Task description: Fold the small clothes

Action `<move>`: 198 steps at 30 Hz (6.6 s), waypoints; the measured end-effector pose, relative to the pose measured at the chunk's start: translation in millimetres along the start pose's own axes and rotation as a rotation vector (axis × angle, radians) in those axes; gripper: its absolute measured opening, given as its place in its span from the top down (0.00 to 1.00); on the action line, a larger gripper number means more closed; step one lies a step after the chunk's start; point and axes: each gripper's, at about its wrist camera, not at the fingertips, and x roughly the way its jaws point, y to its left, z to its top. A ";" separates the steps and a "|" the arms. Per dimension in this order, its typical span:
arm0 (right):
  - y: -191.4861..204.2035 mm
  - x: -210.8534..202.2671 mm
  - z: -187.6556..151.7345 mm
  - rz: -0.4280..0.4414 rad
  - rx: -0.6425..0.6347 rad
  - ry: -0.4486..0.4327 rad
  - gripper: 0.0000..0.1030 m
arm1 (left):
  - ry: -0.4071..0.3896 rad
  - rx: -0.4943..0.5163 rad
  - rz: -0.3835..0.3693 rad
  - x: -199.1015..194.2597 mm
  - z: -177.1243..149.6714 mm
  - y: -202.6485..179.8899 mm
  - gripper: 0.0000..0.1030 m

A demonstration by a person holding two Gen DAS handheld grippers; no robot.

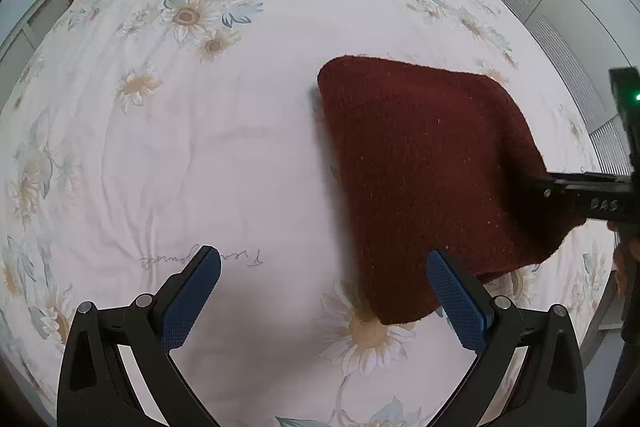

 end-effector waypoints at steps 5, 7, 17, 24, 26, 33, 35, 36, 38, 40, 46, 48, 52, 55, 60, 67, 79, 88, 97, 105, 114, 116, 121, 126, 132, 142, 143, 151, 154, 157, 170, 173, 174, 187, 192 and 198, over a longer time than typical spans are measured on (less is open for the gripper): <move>-25.5 4.2 -14.0 0.031 0.051 -0.026 0.74 | 0.015 0.006 -0.003 6.1 -2.5 -1.5 0.01; -35.1 -6.2 -20.4 0.046 0.066 -0.073 0.78 | 0.016 0.017 0.003 7.1 -2.8 -3.9 0.01; -72.3 -19.2 -59.3 0.024 0.099 -0.111 0.80 | 0.010 0.049 -0.015 9.9 -0.2 -21.5 0.01; -71.9 -3.7 -69.7 0.035 0.132 -0.105 0.71 | 0.018 0.074 -0.015 18.9 2.5 -31.7 0.01; -71.6 -5.9 -68.2 0.039 0.138 -0.108 0.67 | 0.024 0.076 -0.008 22.2 4.0 -32.9 0.01; -69.8 -28.9 -57.8 -0.026 0.127 -0.162 0.23 | 0.044 0.067 -0.014 31.0 19.1 -35.5 0.01; -72.5 -34.3 -49.7 -0.003 0.138 -0.185 0.20 | 0.039 0.065 -0.022 31.9 24.9 -37.7 0.01; -72.8 -35.3 -44.8 0.008 0.144 -0.189 0.19 | 0.034 0.065 -0.024 33.4 30.3 -40.1 0.01; -70.7 -32.3 -33.0 0.016 0.140 -0.184 0.16 | 0.037 0.065 -0.015 38.3 37.5 -44.5 0.01; -65.9 -22.4 -22.4 0.017 0.127 -0.164 0.10 | 0.051 0.057 -0.023 46.7 46.1 -49.9 0.01; -61.0 13.3 -12.4 -0.003 0.112 -0.093 0.02 | 0.111 0.028 -0.046 77.4 60.0 -58.6 0.01; -67.3 22.7 -17.7 0.024 0.127 -0.086 0.01 | 0.130 0.017 -0.066 86.4 57.9 -59.0 0.01; -83.1 36.8 -30.0 0.111 0.171 -0.085 0.01 | 0.169 0.008 -0.074 107.2 45.2 -58.5 0.01; -88.9 44.4 -37.4 0.153 0.182 -0.101 0.01 | 0.162 -0.034 -0.115 116.0 39.3 -51.9 0.01; -95.8 52.9 -43.9 0.240 0.244 -0.103 0.21 | 0.136 -0.001 -0.131 120.2 34.2 -53.1 0.00; -82.6 45.1 -42.8 0.216 0.211 -0.120 0.50 | 0.114 0.016 -0.192 119.3 35.8 -60.9 0.28; -37.9 -16.3 -43.1 0.149 0.122 -0.245 0.65 | -0.007 0.119 -0.274 38.1 58.7 -46.6 0.56; 42.6 -14.3 -19.7 0.129 0.018 -0.258 0.64 | -0.061 0.085 -0.221 11.6 61.9 21.7 0.56; 65.4 40.2 -27.4 -0.005 -0.028 -0.194 0.41 | -0.001 0.011 -0.155 74.1 31.8 62.3 0.41; 70.4 4.5 -27.3 -0.081 -0.033 -0.281 0.24 | -0.026 -0.009 -0.088 51.4 16.9 63.6 0.24; 49.4 -20.2 -62.7 -0.095 -0.059 -0.345 0.00 | -0.075 0.031 0.013 15.3 2.3 67.0 0.01; 52.9 -12.7 -50.8 -0.102 -0.037 -0.351 0.00 | -0.082 0.040 0.021 17.1 -1.6 68.6 0.01; 35.9 9.8 -52.5 -0.139 -0.009 -0.329 0.00 | -0.100 0.007 0.031 27.7 -9.3 80.0 0.01; 11.9 33.3 -61.5 -0.069 0.020 -0.345 0.00 | -0.115 0.019 0.061 51.5 -9.6 81.7 0.00; 15.5 24.8 -68.4 -0.063 0.057 -0.378 0.00 | -0.137 0.007 0.073 47.7 -8.9 77.8 0.01; 38.3 -61.2 -110.5 -0.089 0.008 -0.470 0.00 | -0.244 -0.009 0.109 -39.4 -49.5 70.6 0.01; 40.0 -71.7 -118.7 -0.095 0.003 -0.486 0.00 | -0.247 -0.010 0.115 -46.9 -53.8 69.4 0.01; 43.6 -125.8 -175.4 -0.173 -0.019 -0.557 0.00 | -0.276 -0.031 0.188 -101.5 -91.7 70.4 0.01; 41.0 -135.0 -196.0 -0.201 -0.012 -0.564 0.00 | -0.283 -0.035 0.211 -112.5 -102.7 68.0 0.01; 35.6 -138.7 -209.0 -0.198 0.008 -0.562 0.00 | -0.279 -0.036 0.215 -118.4 -109.4 67.0 0.01; 27.9 -144.8 -224.0 -0.213 0.025 -0.553 0.00 | -0.251 -0.039 0.231 -112.4 -115.5 64.5 0.01; 28.4 -144.6 -224.3 -0.214 0.024 -0.551 0.00 | -0.245 -0.040 0.226 -110.8 -117.2 64.2 0.01; 28.2 -144.3 -224.2 -0.216 0.025 -0.550 0.00 | -0.245 -0.043 0.227 -110.7 -117.5 63.8 0.01; 21.6 -135.8 -219.0 -0.228 0.017 -0.520 0.00 | -0.235 -0.044 0.240 -106.3 -120.2 61.8 0.01; 18.1 -132.0 -218.9 -0.228 0.019 -0.508 0.00 | -0.228 -0.043 0.240 -105.2 -120.5 62.3 0.01; 15.4 -130.7 -217.5 -0.231 0.022 -0.502 0.00 | -0.224 -0.040 0.241 -105.0 -120.9 60.3 0.01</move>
